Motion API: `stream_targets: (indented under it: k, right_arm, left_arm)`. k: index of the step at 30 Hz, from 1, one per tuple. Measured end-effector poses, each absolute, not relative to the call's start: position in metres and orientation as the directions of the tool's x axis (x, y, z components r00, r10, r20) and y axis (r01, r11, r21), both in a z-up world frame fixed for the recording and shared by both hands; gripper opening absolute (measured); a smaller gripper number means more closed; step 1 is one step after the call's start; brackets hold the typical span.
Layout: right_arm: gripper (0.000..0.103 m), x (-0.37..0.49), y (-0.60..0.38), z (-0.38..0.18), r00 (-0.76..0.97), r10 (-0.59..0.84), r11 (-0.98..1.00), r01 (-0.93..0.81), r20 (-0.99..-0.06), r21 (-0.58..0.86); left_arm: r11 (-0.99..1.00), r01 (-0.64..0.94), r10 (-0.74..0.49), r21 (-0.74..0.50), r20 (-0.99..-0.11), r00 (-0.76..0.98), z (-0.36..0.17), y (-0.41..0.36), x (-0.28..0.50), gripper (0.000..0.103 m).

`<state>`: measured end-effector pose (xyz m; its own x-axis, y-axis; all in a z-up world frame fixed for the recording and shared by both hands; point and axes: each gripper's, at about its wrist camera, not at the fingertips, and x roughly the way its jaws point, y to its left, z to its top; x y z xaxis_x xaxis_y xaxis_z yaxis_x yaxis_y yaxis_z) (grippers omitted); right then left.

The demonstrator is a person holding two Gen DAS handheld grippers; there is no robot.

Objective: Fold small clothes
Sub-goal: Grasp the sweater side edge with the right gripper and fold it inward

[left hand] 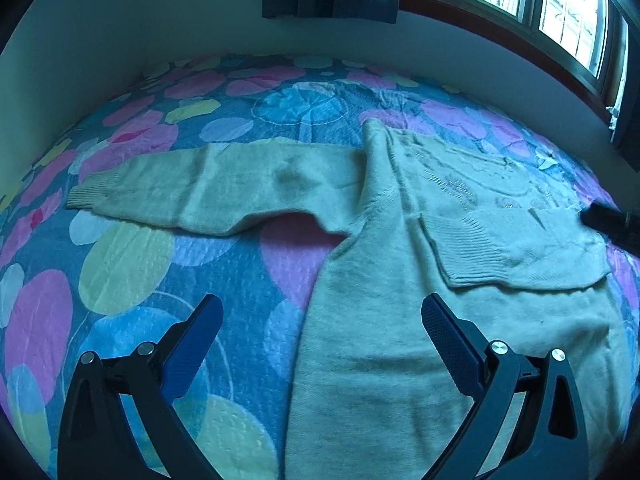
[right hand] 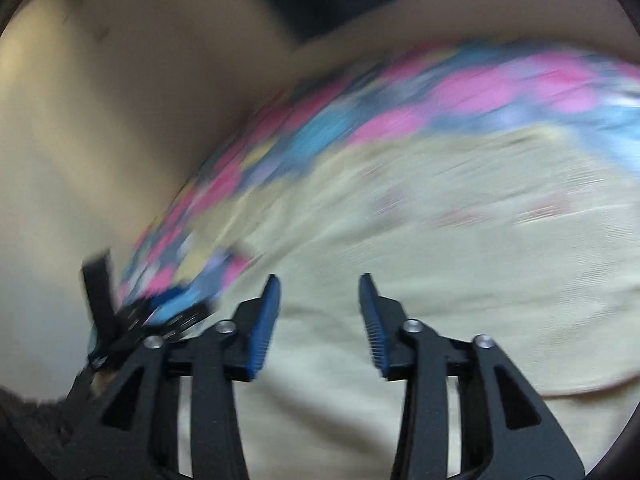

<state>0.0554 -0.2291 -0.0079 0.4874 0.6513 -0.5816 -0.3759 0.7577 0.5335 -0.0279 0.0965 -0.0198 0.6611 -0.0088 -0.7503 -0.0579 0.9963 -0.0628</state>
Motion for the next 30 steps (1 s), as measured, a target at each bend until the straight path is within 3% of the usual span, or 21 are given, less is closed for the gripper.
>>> stream_targets:
  k: [3,6,10,13,18,24,30]
  right_arm:
    - [0.043,0.076,-0.319,-0.020,0.636,0.480,0.840,-0.135,-0.604,0.525]
    - [0.042,0.102,-0.395,-0.051,0.659,0.331,0.838,0.123,-0.675,0.531]
    - [0.041,0.134,-0.428,-0.088,0.618,0.353,0.800,0.190,-0.702,0.569]
    - [0.005,0.155,-0.424,-0.104,0.580,0.388,0.800,0.174,-0.716,0.575]
    - [0.006,0.158,-0.431,-0.111,0.584,0.429,0.764,0.173,-0.689,0.622]
    - [0.021,0.102,-0.436,-0.097,0.564,0.481,0.749,0.134,-0.672,0.649]
    - [0.017,0.052,-0.421,-0.103,0.521,0.464,0.801,0.099,-0.716,0.590]
  left_arm:
    - [0.996,-0.056,-0.015,-0.070,-0.740,0.672,-0.019,0.093,-0.024,0.099]
    - [0.995,-0.056,-0.020,-0.078,-0.744,0.668,-0.022,0.089,-0.020,0.099]
    - [0.995,-0.054,-0.025,-0.078,-0.763,0.646,-0.031,0.083,-0.014,0.099]
    - [0.996,-0.051,-0.021,-0.069,-0.773,0.634,-0.035,0.080,-0.010,0.099]
    - [0.996,-0.052,-0.023,-0.071,-0.784,0.621,-0.039,0.078,-0.008,0.099]
    - [0.996,-0.049,-0.029,-0.076,-0.782,0.622,-0.039,0.078,-0.010,0.099]
    - [0.995,-0.045,-0.038,-0.084,-0.787,0.616,-0.041,0.075,-0.012,0.099]
